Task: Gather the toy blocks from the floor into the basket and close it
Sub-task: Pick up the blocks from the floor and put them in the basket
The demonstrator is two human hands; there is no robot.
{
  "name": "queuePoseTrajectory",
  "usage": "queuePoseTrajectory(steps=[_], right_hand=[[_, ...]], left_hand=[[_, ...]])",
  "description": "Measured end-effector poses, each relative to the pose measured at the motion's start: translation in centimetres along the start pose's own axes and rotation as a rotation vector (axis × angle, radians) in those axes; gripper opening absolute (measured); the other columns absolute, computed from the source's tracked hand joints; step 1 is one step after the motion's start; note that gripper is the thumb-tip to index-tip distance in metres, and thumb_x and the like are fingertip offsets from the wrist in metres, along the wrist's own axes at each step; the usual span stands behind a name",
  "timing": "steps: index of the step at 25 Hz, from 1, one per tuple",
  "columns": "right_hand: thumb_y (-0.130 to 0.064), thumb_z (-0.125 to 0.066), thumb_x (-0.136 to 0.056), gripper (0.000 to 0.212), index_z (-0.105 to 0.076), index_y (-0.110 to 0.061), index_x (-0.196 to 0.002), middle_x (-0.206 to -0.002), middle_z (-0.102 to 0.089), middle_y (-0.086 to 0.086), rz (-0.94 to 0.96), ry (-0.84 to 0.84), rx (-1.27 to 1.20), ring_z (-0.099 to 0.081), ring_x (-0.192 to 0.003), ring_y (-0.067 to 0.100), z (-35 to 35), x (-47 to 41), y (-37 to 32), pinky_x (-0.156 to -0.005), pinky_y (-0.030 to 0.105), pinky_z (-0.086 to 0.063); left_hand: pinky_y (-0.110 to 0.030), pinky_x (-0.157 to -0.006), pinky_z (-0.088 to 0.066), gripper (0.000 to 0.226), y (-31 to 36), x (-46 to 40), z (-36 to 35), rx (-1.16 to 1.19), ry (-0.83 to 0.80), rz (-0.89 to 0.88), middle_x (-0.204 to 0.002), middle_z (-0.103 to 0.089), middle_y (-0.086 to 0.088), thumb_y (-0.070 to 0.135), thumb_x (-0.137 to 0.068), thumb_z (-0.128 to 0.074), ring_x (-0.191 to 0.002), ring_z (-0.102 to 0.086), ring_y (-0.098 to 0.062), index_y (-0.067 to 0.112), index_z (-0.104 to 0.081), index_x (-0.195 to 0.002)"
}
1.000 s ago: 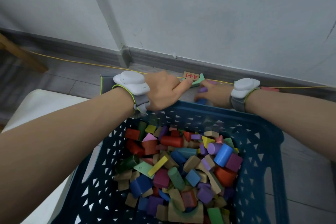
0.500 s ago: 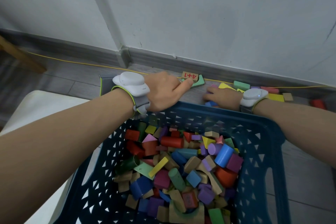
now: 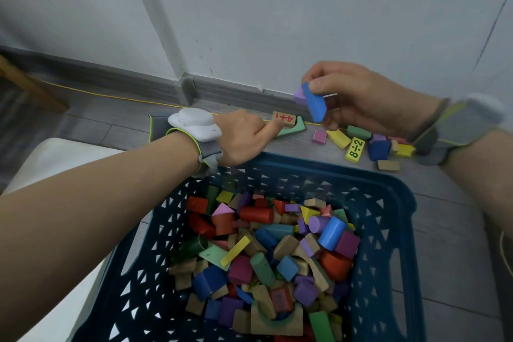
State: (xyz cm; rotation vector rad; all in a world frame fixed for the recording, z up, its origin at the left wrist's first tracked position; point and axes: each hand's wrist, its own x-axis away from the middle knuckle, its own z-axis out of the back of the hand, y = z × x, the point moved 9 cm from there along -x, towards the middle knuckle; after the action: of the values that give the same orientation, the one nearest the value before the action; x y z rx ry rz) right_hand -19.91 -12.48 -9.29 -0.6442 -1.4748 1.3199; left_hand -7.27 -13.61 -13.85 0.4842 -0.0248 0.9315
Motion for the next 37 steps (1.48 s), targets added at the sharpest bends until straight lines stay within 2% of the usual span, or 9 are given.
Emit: queuePoseTrajectory(steps=[4, 7, 8, 9, 12, 15, 22, 28, 37], right_hand=[[-0.036, -0.053, -0.096, 0.026, -0.065, -0.021, -0.113, -0.079, -0.066, 0.010, -0.018, -0.367, 0.241, -0.055, -0.060, 0.021, -4.8, 2.8, -2.8, -0.049, 0.025, -0.047], [-0.033, -0.054, -0.097, 0.019, -0.069, -0.022, -0.102, -0.059, -0.057, 0.008, 0.004, 0.037, 0.371, -0.048, -0.046, 0.016, 0.0, -0.6, -0.9, -0.043, 0.026, -0.040], [-0.032, -0.056, -0.095, 0.017, -0.067, -0.022, -0.103, -0.063, -0.059, 0.005, -0.022, 0.135, 0.456, -0.052, -0.048, 0.016, 1.8, -2.0, 0.9, -0.046, 0.026, -0.042], [-0.032, -0.058, -0.093, 0.019, -0.065, -0.023, -0.109, -0.075, -0.065, 0.003, -0.068, 0.136, 0.633, -0.058, -0.058, 0.017, 2.7, -3.1, 3.2, -0.053, 0.028, -0.047], [-0.036, -0.069, -0.083, 0.062, -0.043, -0.032, -0.139, -0.123, -0.055, 0.002, -0.318, -0.146, 1.207, -0.057, -0.104, 0.021, 3.5, -5.4, 12.8, -0.090, 0.034, -0.050], [-0.039, -0.066, -0.081, 0.069, -0.036, -0.031, -0.142, -0.134, -0.040, 0.007, -0.283, -0.154, 1.460, -0.049, -0.115, 0.028, 4.1, -6.3, 16.4, -0.096, 0.041, -0.048], [-0.018, -0.052, -0.089, 0.011, -0.042, -0.020, -0.094, -0.100, -0.056, 0.007, -0.032, -0.071, 1.331, -0.057, -0.086, 0.031, 3.1, -7.0, 15.6, -0.075, 0.043, -0.050], [-0.016, -0.049, -0.093, 0.041, -0.043, -0.013, -0.133, -0.126, -0.047, 0.010, 0.090, -0.072, 1.373, -0.059, -0.101, 0.034, 1.3, -11.1, 12.9, -0.081, 0.043, -0.050], [-0.024, -0.056, -0.091, 0.037, -0.050, -0.014, -0.126, -0.127, -0.054, 0.008, -0.057, -0.215, 1.463, -0.056, -0.112, 0.027, 0.6, -11.4, 16.6, -0.092, 0.038, -0.049]], left_hand=[[-0.038, -0.076, -0.048, 0.065, -0.3, 0.2, 0.1, 0.018, 0.010, 0.027, -0.078, -0.065, -0.010, 0.056, -0.095, -0.016, -0.072, -0.057, -0.029, 0.012, -0.061, -0.078], [-0.045, -0.080, -0.049, 0.051, 0.2, 0.3, 0.4, 0.057, 0.021, 0.003, -0.075, -0.063, -0.012, 0.048, -0.103, -0.019, -0.073, -0.058, -0.032, 0.036, -0.042, -0.058], [-0.046, -0.081, -0.049, 0.049, 0.2, 0.2, 0.5, 0.088, 0.032, 0.010, -0.075, -0.063, -0.013, 0.043, -0.104, -0.021, -0.074, -0.058, -0.033, 0.032, -0.033, -0.058], [-0.046, -0.081, -0.049, 0.046, 0.1, 0.2, 0.5, 0.111, 0.042, 0.015, -0.074, -0.063, -0.013, 0.042, -0.105, -0.021, -0.074, -0.058, -0.033, 0.039, -0.023, -0.060], [-0.046, -0.079, -0.049, 0.055, 0.1, 0.0, 0.4, 0.072, 0.049, 0.005, -0.067, -0.062, -0.013, 0.046, -0.104, -0.019, -0.068, -0.058, -0.030, 0.027, -0.042, -0.057], [-0.046, -0.076, -0.049, 0.061, -0.1, 0.0, 0.2, 0.031, 0.024, -0.007, -0.063, -0.061, -0.013, 0.048, -0.103, -0.017, -0.063, -0.058, -0.028, 0.018, -0.048, -0.060], [-0.044, -0.075, -0.050, 0.070, -0.2, -0.2, 0.0, -0.026, 0.022, -0.015, -0.062, -0.060, -0.011, 0.054, -0.100, -0.016, -0.062, -0.058, -0.027, 0.009, -0.055, -0.063], [-0.043, -0.075, -0.049, 0.069, 0.3, -0.1, 0.4, -0.025, 0.038, -0.039, -0.059, -0.058, -0.009, 0.050, -0.102, -0.017, -0.059, -0.056, -0.023, 0.009, -0.057, -0.062], [-0.042, -0.077, -0.050, 0.068, 0.0, -0.1, 0.2, -0.027, 0.040, -0.028, -0.060, -0.059, -0.010, 0.051, -0.102, -0.018, -0.062, -0.057, -0.025, 0.010, -0.055, -0.062]])
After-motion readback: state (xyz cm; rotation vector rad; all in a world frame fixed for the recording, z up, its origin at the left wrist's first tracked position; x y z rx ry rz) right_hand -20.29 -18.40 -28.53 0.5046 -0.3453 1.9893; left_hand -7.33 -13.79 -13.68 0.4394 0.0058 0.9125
